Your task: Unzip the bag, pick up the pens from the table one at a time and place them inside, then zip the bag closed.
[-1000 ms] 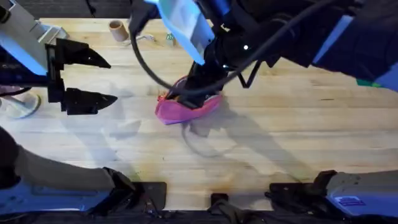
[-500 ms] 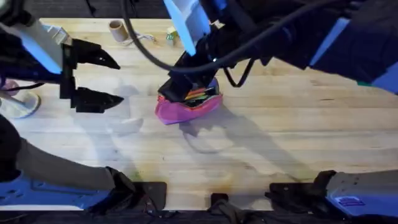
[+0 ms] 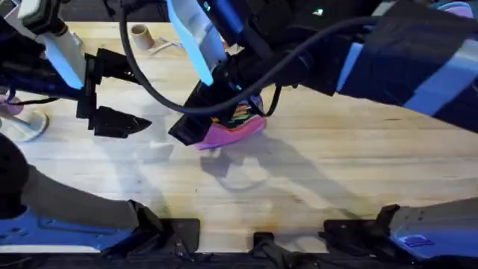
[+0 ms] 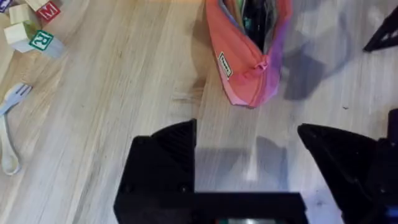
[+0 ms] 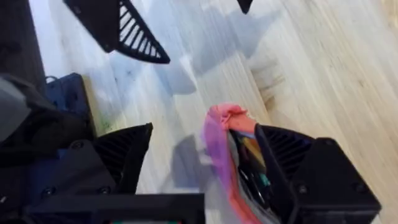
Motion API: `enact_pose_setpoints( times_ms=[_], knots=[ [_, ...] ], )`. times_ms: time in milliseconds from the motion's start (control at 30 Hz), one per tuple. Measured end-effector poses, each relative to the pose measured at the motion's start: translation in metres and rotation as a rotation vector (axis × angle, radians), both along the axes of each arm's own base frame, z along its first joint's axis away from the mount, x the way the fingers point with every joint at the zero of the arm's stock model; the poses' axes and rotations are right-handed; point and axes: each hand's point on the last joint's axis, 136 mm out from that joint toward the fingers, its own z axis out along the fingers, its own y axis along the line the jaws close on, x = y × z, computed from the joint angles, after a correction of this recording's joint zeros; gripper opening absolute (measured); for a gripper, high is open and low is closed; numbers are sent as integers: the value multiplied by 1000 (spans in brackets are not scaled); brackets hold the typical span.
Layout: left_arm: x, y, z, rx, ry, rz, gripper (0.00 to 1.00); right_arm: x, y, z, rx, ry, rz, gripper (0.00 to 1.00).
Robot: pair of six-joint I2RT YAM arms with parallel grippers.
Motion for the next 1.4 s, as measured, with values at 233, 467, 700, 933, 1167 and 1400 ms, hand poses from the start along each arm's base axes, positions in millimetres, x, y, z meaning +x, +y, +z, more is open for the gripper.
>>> enact_pose_setpoints(
  times_ms=[233,467,700,933,1167,1400],
  knots=[
    [0,0,0,0,0,0,999,10,16,-15,20,9,-5,998],
    [0,0,0,0,0,0,999,19,27,-40,14,83,-70,998],
    [0,0,0,0,1,0,999,23,27,-64,-25,141,-132,996],
    [0,0,0,0,1,0,999,25,28,-83,-57,168,-146,942],
    [0,0,0,0,1,0,999,28,29,-89,-62,163,-155,654],
    [0,0,0,0,1,0,999,29,30,-90,-62,163,-160,357]
  ],
)
